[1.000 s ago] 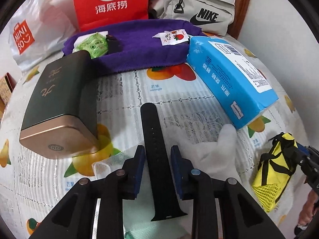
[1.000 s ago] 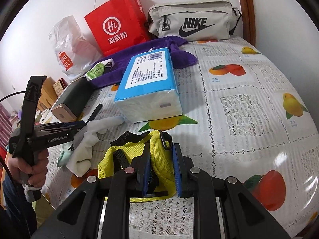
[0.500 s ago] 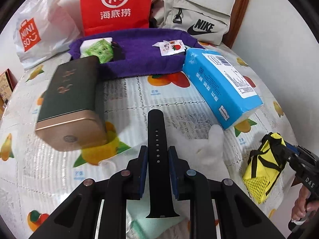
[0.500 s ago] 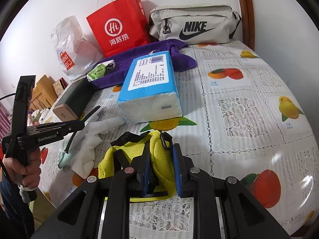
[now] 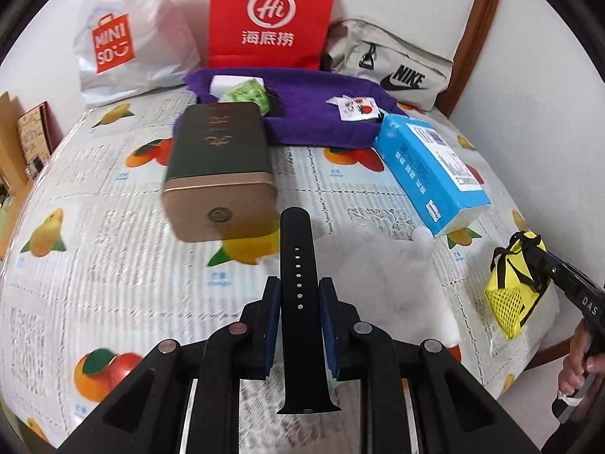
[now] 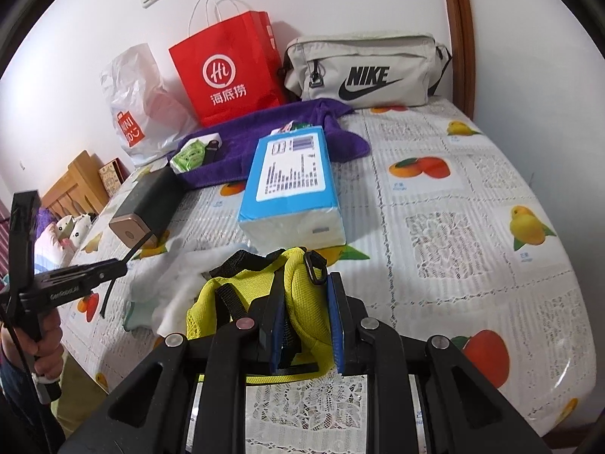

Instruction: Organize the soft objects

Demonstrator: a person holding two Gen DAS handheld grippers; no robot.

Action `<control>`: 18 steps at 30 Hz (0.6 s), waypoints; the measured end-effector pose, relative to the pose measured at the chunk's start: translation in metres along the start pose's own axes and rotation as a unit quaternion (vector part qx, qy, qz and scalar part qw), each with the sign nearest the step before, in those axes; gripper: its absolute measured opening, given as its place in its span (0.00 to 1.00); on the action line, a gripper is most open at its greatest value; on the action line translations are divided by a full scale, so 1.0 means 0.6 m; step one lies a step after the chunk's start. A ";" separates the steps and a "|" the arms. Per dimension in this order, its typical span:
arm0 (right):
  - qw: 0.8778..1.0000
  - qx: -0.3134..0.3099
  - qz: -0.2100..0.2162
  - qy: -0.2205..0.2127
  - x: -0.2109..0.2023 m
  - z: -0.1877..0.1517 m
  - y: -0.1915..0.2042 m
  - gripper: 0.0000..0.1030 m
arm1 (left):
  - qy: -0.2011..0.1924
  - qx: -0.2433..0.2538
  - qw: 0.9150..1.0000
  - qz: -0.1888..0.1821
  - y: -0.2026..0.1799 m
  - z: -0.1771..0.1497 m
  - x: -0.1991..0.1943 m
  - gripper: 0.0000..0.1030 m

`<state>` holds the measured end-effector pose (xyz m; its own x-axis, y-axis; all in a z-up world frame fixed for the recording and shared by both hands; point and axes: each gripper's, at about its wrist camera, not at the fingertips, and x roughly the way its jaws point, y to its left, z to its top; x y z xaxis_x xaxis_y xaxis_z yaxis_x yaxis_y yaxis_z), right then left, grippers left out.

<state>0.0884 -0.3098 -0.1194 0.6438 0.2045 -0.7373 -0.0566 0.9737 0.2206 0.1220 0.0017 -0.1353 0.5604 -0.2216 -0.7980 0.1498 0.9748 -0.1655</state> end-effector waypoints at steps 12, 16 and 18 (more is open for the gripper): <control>1.000 -0.006 0.003 -0.018 -0.021 0.044 0.025 0.20 | -0.038 -0.027 0.999 0.008 0.037 0.017 -0.067 0.19; 1.000 -0.011 0.009 -0.028 -0.025 0.068 0.038 0.20 | -0.052 -0.030 0.998 0.014 0.044 0.039 -0.087 0.19; 0.999 -0.012 0.016 -0.032 -0.025 0.082 0.043 0.20 | -0.056 -0.033 0.998 0.017 0.048 0.052 -0.093 0.19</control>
<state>0.1151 -0.2927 -0.0710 0.6890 0.2290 -0.6877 -0.0956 0.9692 0.2270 0.1207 0.0414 -0.0775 0.6522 -0.1858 -0.7349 0.0769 0.9807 -0.1797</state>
